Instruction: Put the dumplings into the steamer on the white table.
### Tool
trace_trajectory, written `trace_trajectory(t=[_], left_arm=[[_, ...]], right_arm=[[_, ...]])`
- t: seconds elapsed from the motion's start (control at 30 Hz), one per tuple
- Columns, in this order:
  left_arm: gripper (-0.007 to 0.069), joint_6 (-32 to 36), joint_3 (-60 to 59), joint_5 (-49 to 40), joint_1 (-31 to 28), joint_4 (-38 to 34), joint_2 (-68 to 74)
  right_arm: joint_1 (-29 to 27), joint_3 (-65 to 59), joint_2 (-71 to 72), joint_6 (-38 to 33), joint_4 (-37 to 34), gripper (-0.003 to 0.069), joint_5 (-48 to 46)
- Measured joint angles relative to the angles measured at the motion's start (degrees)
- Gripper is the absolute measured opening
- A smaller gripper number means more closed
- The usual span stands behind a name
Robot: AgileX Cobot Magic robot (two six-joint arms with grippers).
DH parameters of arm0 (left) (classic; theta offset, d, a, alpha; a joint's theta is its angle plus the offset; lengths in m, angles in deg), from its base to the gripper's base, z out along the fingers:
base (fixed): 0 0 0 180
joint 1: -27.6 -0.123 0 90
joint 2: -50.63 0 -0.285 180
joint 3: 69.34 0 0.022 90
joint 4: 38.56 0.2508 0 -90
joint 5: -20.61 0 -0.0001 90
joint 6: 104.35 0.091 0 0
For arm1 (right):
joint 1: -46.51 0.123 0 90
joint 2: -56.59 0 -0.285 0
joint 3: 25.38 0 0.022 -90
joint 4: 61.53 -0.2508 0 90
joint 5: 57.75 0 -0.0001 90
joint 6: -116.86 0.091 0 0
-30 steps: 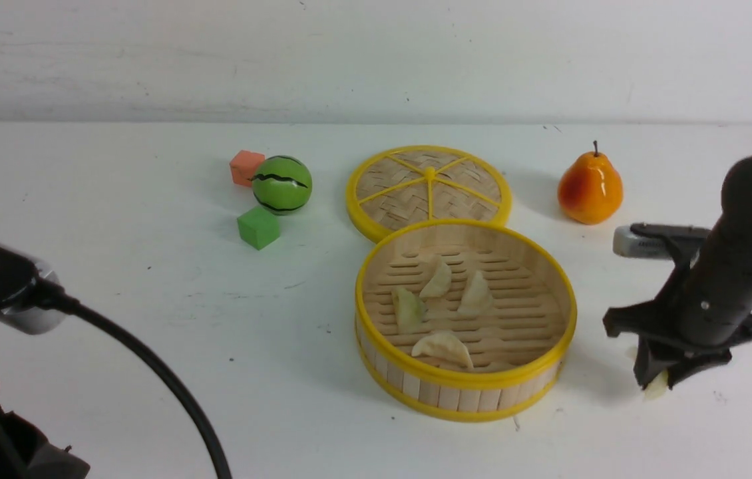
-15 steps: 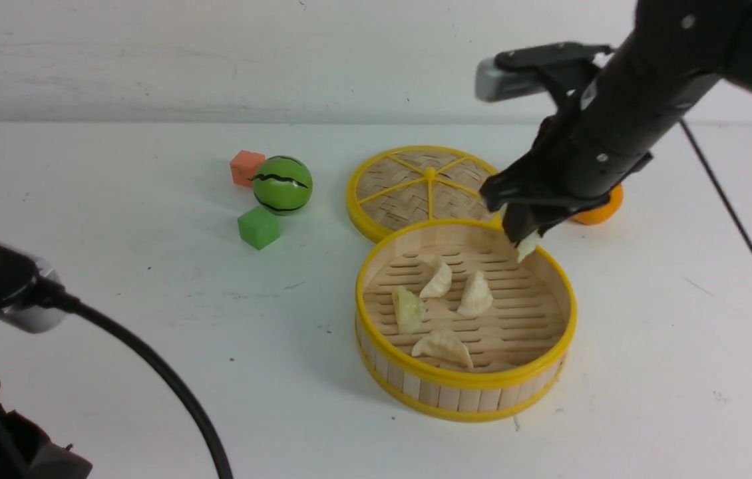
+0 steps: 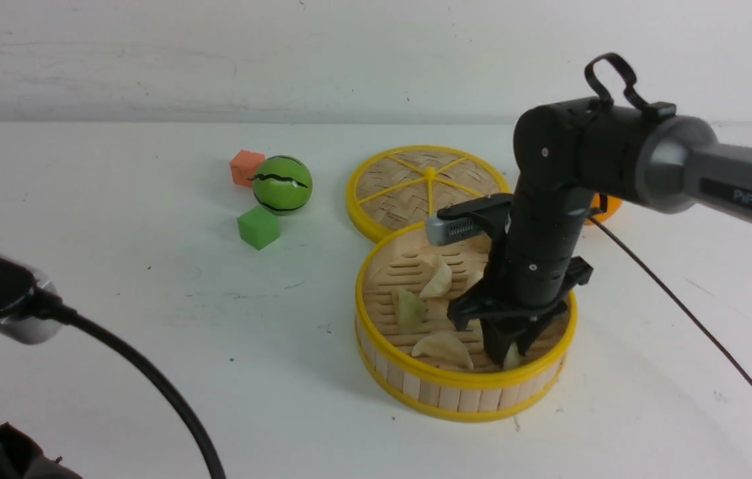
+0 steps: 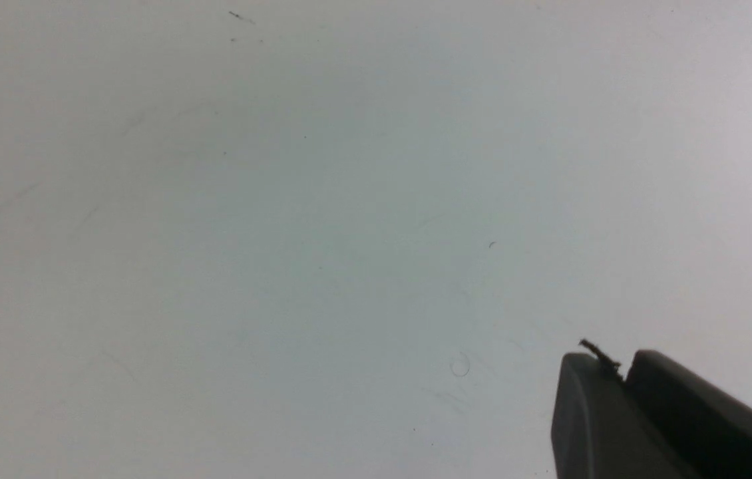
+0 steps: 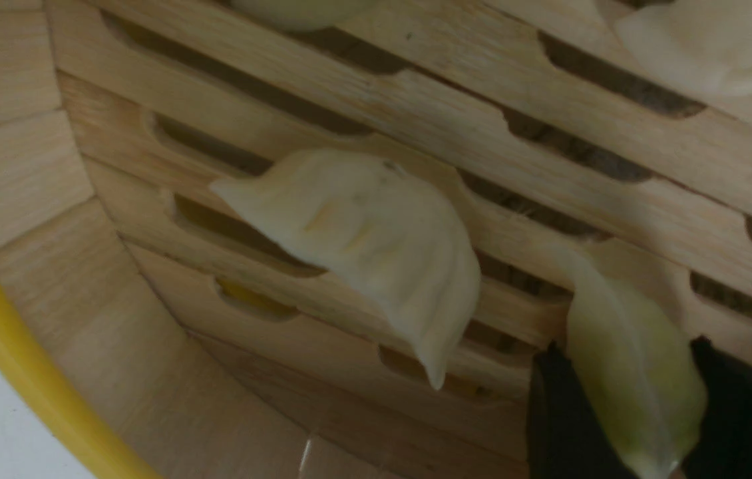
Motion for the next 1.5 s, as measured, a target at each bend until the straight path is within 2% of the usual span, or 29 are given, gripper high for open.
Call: trace_trajectory(t=[0.23, 0.33, 0.47, 0.63, 0.77, 0.9, 0.93, 1.13, 1.27, 1.5], left_arm=[[0.0076, 0.0, 0.0, 0.0, 0.0, 0.0, 0.0], [0.0078, 0.0, 0.0, 0.0, 0.0, 0.0, 0.0], [0.008, 0.0, -0.6, 0.1, 0.0, 0.0, -1.4], [0.0084, -1.8, -5.5, 1.7, 0.0, 0.1, -8.1], [0.009, -6.5, -13.1, 5.6, 0.0, 0.7, -19.7], [0.0092, -10.2, -17.4, 10.1, 0.0, 1.2, -28.1], [0.0091, -11.7, -19.0, 13.2, 0.0, 1.6, -32.0], [0.0097, -13.1, -20.2, 20.3, 0.0, 1.9, -38.4], [0.0101, -13.4, -20.2, 21.3, 0.0, 2.0, -38.7], [0.0105, -13.4, -20.2, 21.2, 0.0, 2.0, -38.7]], right_arm=[[0.0, 1.8, 1.0, 0.0, 0.0, 0.0452, -0.2], [0.0, 3.1, 4.0, 0.0, 0.0, 0.0479, -0.4], [-0.1, 3.5, 11.2, -0.7, 0.2, 0.0479, -1.0], [-0.1, 2.9, 20.9, -2.6, 0.1, 0.0447, -2.4], [-0.1, -3.0, 31.9, -4.8, -1.6, 0.0382, 0.3], [-0.1, -10.4, 41.4, -6.7, -4.1, 0.0317, 6.1], [-0.1, -14.2, 45.7, -8.2, -5.7, 0.0276, 9.6], [-0.1, -26.0, 57.7, -13.8, -11.2, 0.0174, 18.8], [-0.1, -33.9, 64.7, -21.6, -18.2, 0.0146, 25.3], [-0.1, -42.5, 75.5, -38.9, -33.3, 0.0146, 36.1]])
